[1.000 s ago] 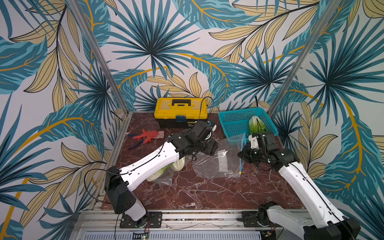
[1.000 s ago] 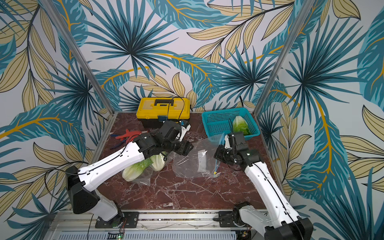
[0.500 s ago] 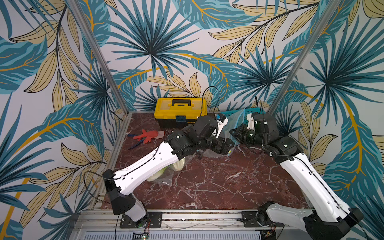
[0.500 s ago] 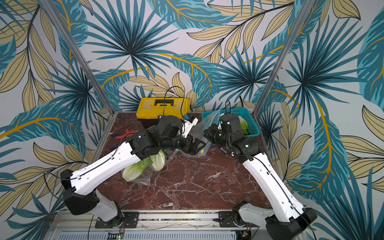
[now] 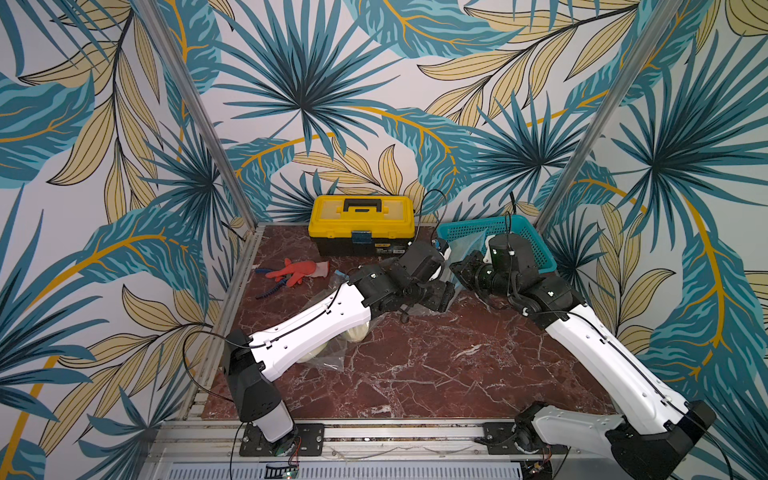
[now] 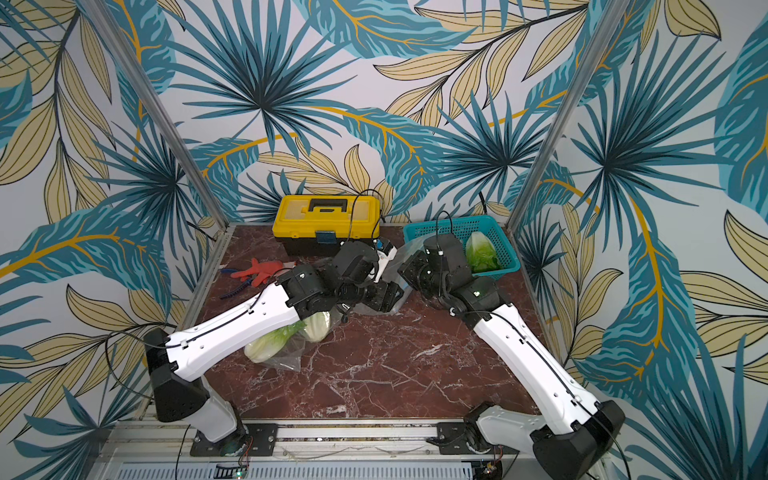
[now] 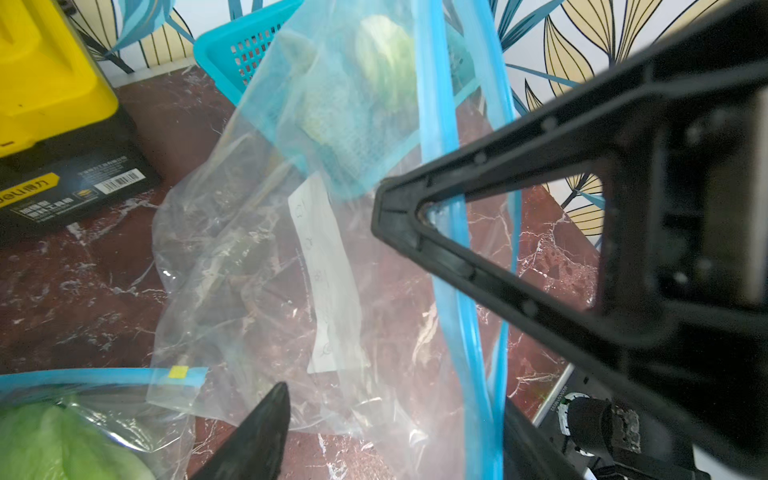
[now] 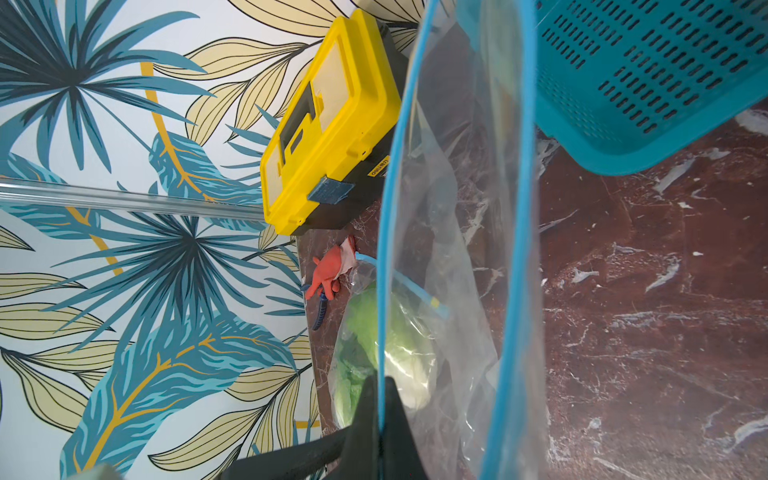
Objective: Put the chinese cabbages into a zipper bag and zip it
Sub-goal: Pick up the zipper food storage bag at the center of the board.
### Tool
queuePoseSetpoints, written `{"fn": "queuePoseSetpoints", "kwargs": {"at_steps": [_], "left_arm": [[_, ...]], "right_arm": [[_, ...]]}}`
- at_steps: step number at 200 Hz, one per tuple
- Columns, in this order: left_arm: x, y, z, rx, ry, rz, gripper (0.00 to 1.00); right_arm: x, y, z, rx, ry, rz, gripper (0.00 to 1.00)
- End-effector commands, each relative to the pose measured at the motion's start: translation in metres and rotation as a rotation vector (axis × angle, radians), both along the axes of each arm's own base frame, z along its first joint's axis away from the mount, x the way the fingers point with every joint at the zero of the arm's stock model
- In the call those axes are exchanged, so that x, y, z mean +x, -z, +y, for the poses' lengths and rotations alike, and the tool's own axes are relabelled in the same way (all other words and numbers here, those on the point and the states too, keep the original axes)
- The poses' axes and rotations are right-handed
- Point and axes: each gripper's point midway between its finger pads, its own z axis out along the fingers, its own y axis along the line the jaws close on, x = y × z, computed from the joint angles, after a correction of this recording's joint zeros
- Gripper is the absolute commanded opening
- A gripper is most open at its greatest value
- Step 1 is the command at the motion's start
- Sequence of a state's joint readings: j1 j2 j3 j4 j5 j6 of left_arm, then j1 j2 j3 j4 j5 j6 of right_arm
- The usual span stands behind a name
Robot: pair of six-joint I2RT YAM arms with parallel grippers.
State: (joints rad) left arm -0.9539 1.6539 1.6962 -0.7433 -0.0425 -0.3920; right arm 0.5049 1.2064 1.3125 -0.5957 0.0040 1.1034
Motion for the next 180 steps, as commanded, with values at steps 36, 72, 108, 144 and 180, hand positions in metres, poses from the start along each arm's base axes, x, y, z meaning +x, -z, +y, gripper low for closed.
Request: {"fn": "queuePoseSetpoints", "kwargs": {"at_steps": [36, 72, 108, 144, 180], "left_arm": [[-0.010, -0.047, 0.015, -0.118, 0.036, -0.106, 0.78], [0.002, -0.033, 0.012, -0.082, 0.036, -0.162, 0.74], [0.007, -0.020, -0.002, -0.070, 0.058, -0.131, 0.73], [0.014, -0.004, 0.004, -0.023, 0.012, -0.130, 0.64], [0.025, 0.014, 0.003, 0.010, -0.041, -0.111, 0.54]], "right_arm": [[0.002, 0.008, 0.004, 0.029, 0.012, 0.017, 0.00], [0.000, 0.009, 0.007, 0.048, 0.008, 0.025, 0.00], [0.001, 0.013, 0.014, 0.082, -0.011, 0.038, 0.00], [0.003, 0.014, 0.018, 0.102, -0.011, 0.042, 0.00], [0.003, 0.018, 0.017, 0.116, 0.014, 0.056, 0.00]]}}
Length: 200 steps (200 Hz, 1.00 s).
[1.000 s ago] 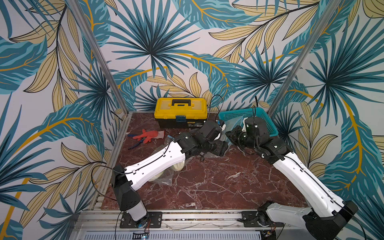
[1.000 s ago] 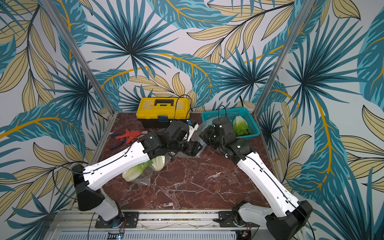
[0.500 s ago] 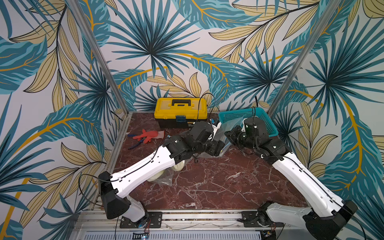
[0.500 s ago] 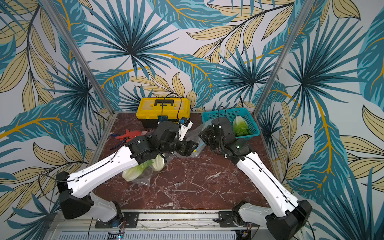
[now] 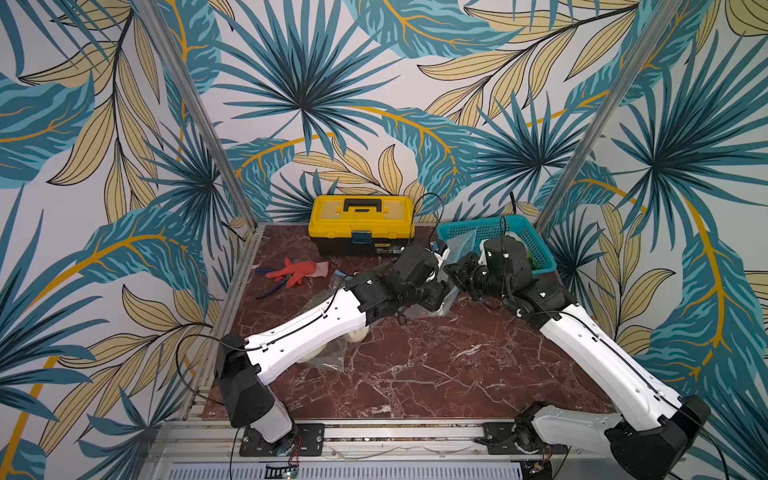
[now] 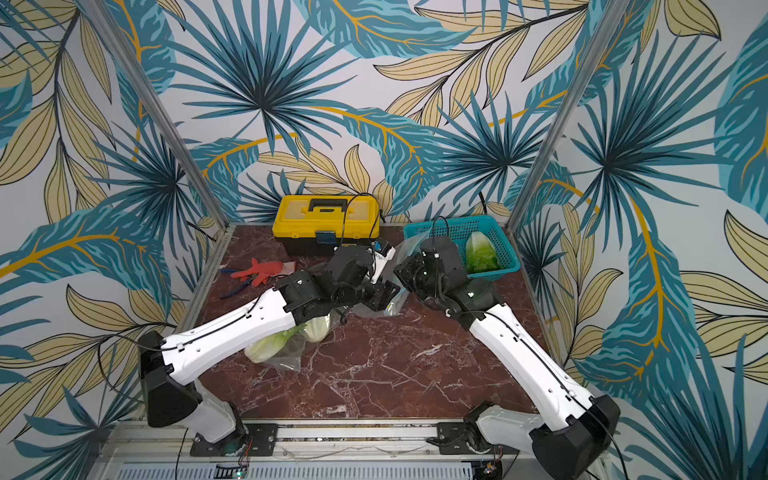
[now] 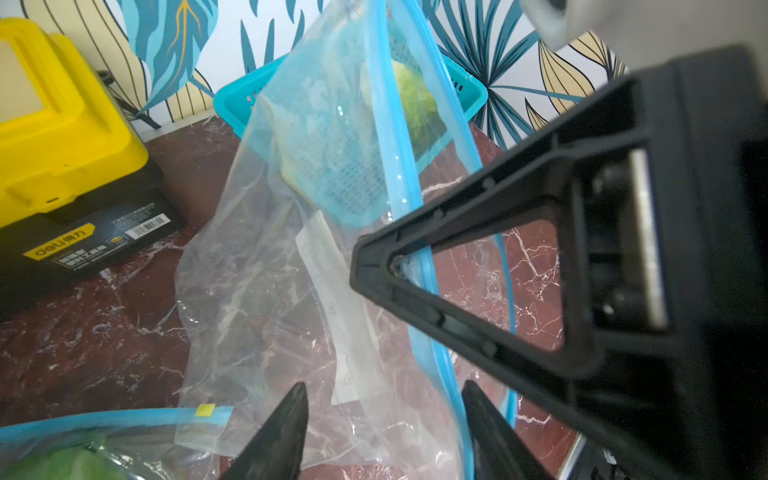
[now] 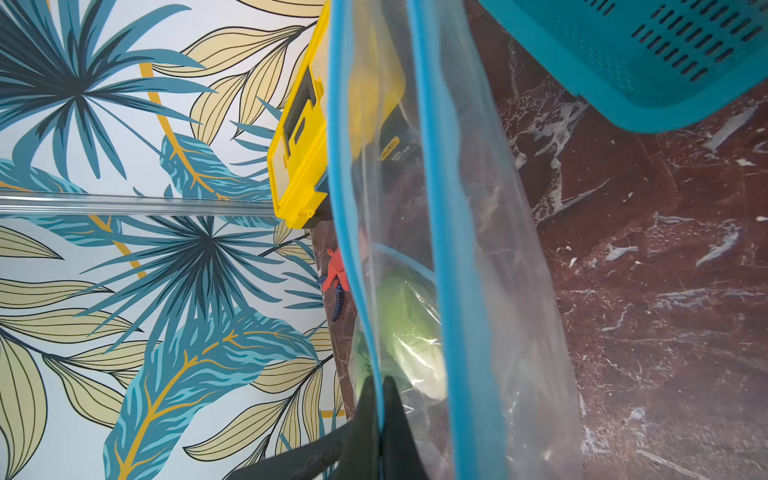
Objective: Put the chinese cabbages into a zipper bag and zip it
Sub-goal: Pick up the zipper food storage bag at the center of the board.
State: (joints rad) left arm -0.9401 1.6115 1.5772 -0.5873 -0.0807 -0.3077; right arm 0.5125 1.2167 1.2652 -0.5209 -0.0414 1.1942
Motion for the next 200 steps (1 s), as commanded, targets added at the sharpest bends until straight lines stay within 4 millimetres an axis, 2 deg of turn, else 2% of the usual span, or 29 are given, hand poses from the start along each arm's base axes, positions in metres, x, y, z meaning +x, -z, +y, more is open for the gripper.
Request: {"fn": "queuePoseSetpoints", "kwargs": {"at_steps": [1, 31, 49, 64, 71, 85, 123, 139, 150, 160, 173, 185, 200], "left_arm": [[0.012, 0.012, -0.001, 0.014, -0.053, 0.008, 0.54], [0.012, 0.012, -0.006, -0.027, -0.064, 0.033, 0.35], [0.013, 0.011, -0.009, -0.055, -0.069, 0.044, 0.14], [0.011, 0.011, -0.012, -0.069, -0.068, 0.061, 0.02], [0.011, 0.014, -0.012, -0.068, -0.070, 0.070, 0.00], [0.012, 0.018, -0.008, -0.072, -0.090, 0.088, 0.00], [0.018, 0.029, 0.002, -0.097, -0.094, 0.162, 0.00], [0.021, 0.035, 0.002, -0.081, -0.093, 0.161, 0.00], [0.023, 0.040, 0.001, -0.074, -0.096, 0.167, 0.00], [0.024, 0.043, -0.001, -0.068, -0.089, 0.173, 0.00], [0.024, 0.043, -0.006, -0.074, -0.076, 0.185, 0.00], [0.024, 0.039, -0.013, -0.091, -0.053, 0.197, 0.00], [0.024, 0.036, -0.017, -0.097, -0.042, 0.203, 0.00]], "right_arm": [[0.001, 0.009, 0.004, 0.021, 0.012, 0.021, 0.00], [0.003, 0.015, 0.006, 0.026, 0.017, 0.032, 0.00], [0.005, 0.017, 0.010, 0.034, 0.001, 0.033, 0.02], [0.007, 0.013, 0.008, 0.022, 0.004, 0.016, 0.04], [0.008, 0.010, 0.006, 0.012, 0.004, 0.003, 0.07], [0.009, 0.003, -0.003, -0.021, -0.010, -0.005, 0.20], [0.014, -0.022, -0.044, -0.121, -0.027, -0.037, 0.47], [0.019, -0.029, -0.076, -0.171, -0.009, -0.041, 0.52], [0.023, -0.024, -0.109, -0.291, 0.026, -0.028, 0.55], [0.027, -0.008, -0.149, -0.495, 0.073, 0.025, 0.60], [0.032, 0.020, -0.197, -0.762, 0.091, 0.140, 0.70], [0.041, 0.042, -0.226, -0.901, 0.078, 0.236, 0.74], [0.057, 0.056, -0.254, -0.981, 0.106, 0.289, 0.79]]}}
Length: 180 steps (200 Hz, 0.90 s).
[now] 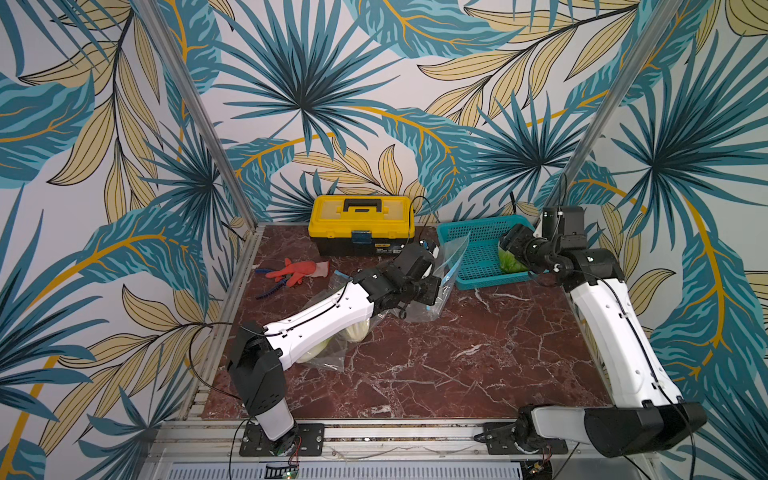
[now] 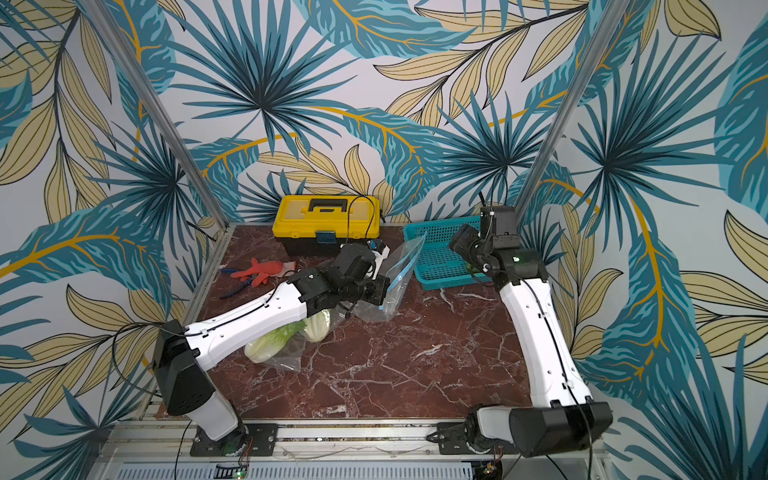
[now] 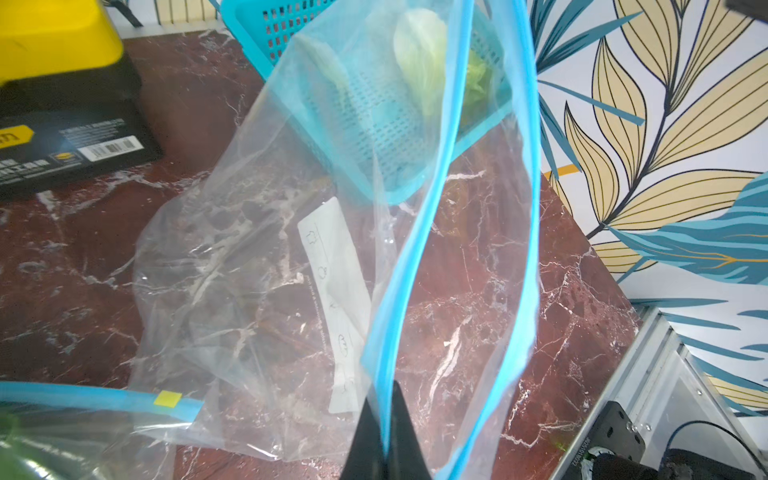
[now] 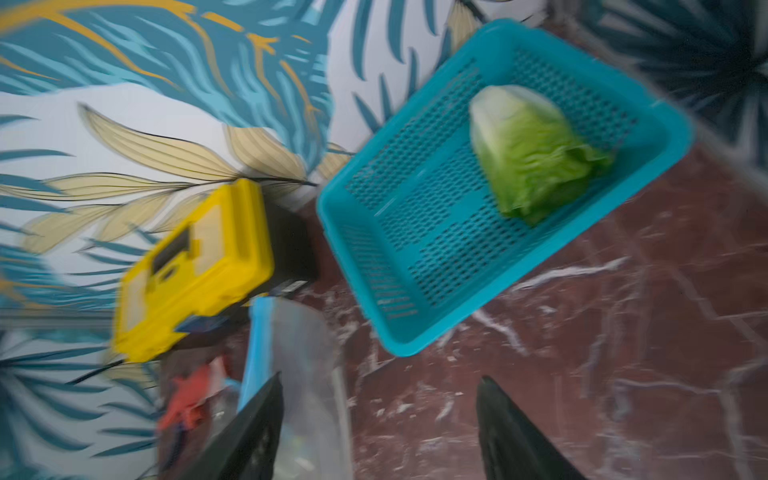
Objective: Put the chinese cabbages into a zipper bag and zip it
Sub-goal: Pick up the zipper food storage bag at the center of the board, then pick up the Chinese cabbage from the basket.
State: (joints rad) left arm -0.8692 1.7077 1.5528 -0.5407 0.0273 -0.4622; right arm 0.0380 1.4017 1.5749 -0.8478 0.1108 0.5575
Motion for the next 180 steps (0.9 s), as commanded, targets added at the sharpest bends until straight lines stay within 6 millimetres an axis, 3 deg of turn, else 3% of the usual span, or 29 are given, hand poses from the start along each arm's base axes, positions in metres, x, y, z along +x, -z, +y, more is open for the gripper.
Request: {"fn": "queuePoseSetpoints", "kwargs": {"at_steps": [1, 48, 76, 110, 135, 180], "left_arm": [[0.000, -0.012, -0.013, -0.041, 0.034, 0.008, 0.00], [0.000, -0.010, -0.015, -0.023, 0.064, -0.005, 0.00], [-0.001, -0.011, -0.018, -0.032, 0.076, 0.003, 0.00], [-0.002, -0.006, -0.016, -0.010, 0.088, 0.016, 0.00], [0.000, -0.004, -0.010, -0.001, 0.078, 0.019, 0.00], [0.001, -0.002, -0.009, 0.000, 0.076, 0.024, 0.00]], "right_arm": [[-0.001, 0.060, -0.058, -0.324, 0.001, 0.280, 0.79], [0.067, 0.107, -0.104, -0.397, 0.018, 0.394, 0.84], [0.096, 0.143, -0.128, -0.317, 0.040, 0.478, 0.88], [0.125, 0.175, -0.131, -0.324, 0.001, 0.495, 0.88], [0.135, 0.194, -0.137, -0.306, -0.007, 0.513, 0.88], [0.147, 0.232, -0.126, -0.178, -0.067, 0.522, 0.88]]}}
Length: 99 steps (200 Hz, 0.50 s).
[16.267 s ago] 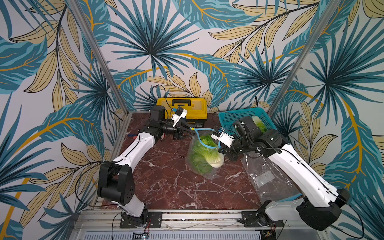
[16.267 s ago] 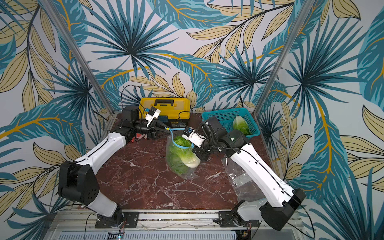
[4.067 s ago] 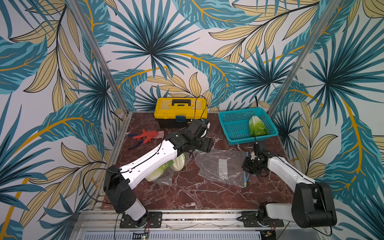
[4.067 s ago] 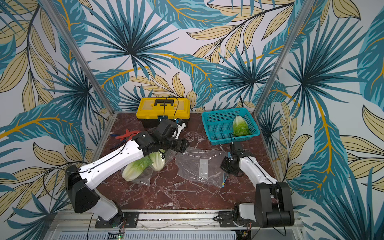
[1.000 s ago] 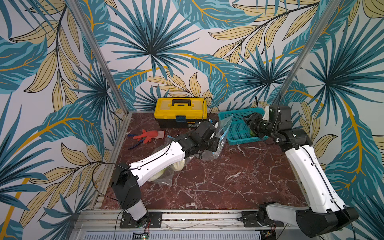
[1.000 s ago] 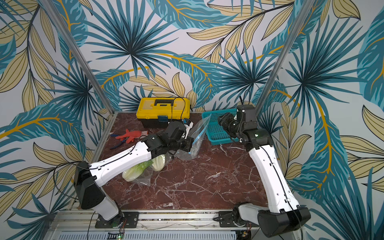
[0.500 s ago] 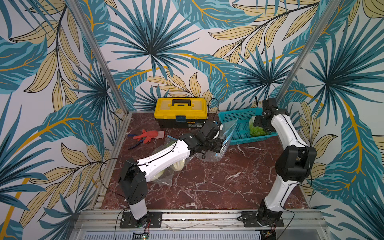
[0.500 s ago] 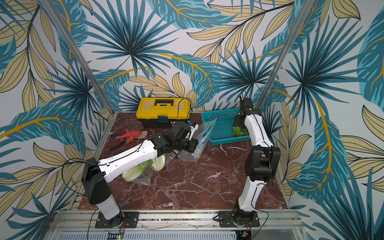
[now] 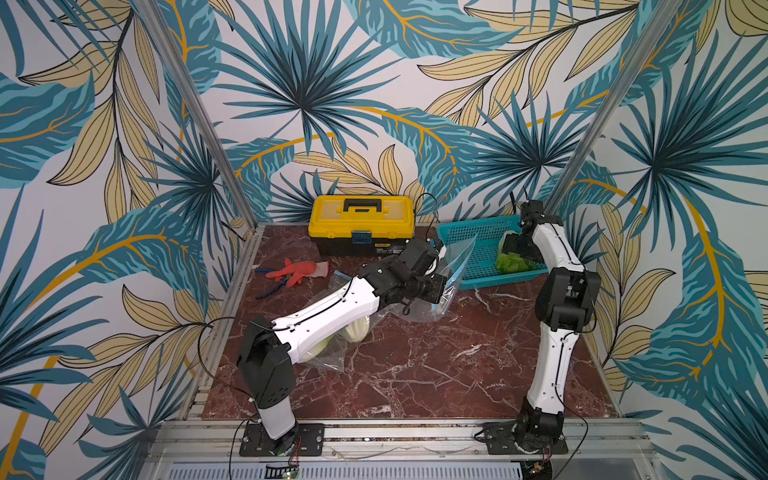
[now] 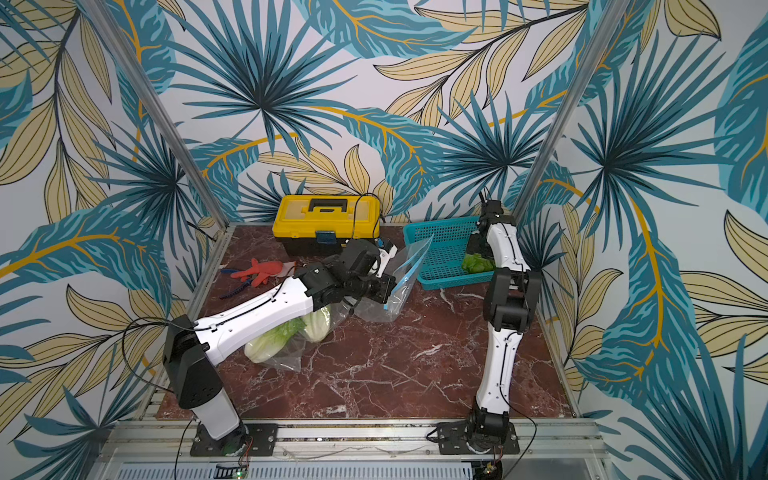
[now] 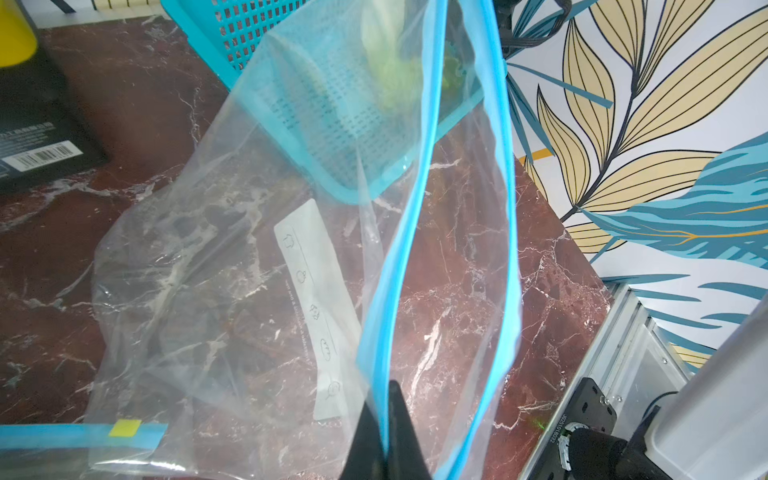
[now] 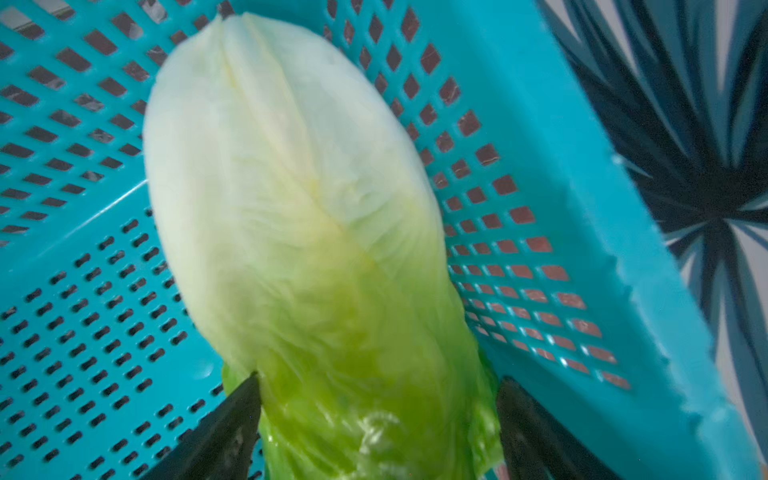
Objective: Put the chinese cabbages into a zipper bag and zip it
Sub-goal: Pick up the Chinese cabbage from the basket.
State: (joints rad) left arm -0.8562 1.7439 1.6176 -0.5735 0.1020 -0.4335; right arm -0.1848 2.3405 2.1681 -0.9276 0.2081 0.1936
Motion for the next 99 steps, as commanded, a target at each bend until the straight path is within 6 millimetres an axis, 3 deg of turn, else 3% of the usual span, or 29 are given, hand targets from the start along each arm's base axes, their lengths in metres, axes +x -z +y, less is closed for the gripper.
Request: {"fn": "queuePoseSetpoints", "kwargs": {"at_steps": [1, 52, 81, 99], "left_arm": [[0.001, 0.004, 0.000, 0.015, 0.015, 0.003, 0.00], [-0.001, 0.005, 0.004, 0.025, 0.007, 0.003, 0.00], [-0.001, 0.008, 0.008, 0.032, -0.001, 0.006, 0.00], [-0.001, 0.008, 0.009, 0.038, -0.008, 0.001, 0.00]], "right_arm": [[0.000, 0.021, 0.006, 0.086, -0.021, 0.029, 0.88], [0.011, 0.047, 0.021, 0.212, -0.053, 0.025, 0.77], [0.013, 0.036, 0.027, 0.249, -0.064, -0.003, 0.50], [0.016, 0.012, 0.032, 0.267, -0.073, -0.062, 0.31]]}}
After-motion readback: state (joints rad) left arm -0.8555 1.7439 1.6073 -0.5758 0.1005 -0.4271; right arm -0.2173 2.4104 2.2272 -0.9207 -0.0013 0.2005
